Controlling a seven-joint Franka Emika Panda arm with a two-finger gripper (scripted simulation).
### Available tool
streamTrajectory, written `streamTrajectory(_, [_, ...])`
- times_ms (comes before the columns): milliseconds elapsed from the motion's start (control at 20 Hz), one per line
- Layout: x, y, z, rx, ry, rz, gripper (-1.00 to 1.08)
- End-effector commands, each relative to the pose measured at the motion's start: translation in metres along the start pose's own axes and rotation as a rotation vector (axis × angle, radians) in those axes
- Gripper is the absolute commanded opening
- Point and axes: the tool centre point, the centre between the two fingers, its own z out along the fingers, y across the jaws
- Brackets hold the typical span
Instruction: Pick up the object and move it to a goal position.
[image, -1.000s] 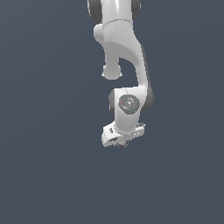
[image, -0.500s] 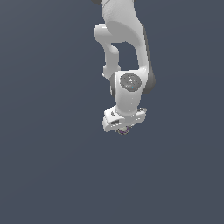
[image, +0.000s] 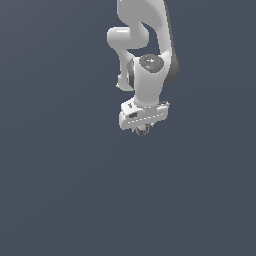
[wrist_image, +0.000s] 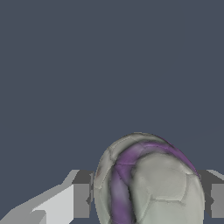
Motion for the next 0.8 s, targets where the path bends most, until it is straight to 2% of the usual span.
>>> streamTrajectory(0, [-0.015,-0.006,-0.014,-0.001,0.001,0.0,-1.0])
streamTrajectory(350, [-0.049,-0.021,-0.047,0.0,0.002,0.0,-1.0])
streamTrajectory(750, [-0.07,-0.031,-0.069,0.001,0.002,0.0,-1.0])
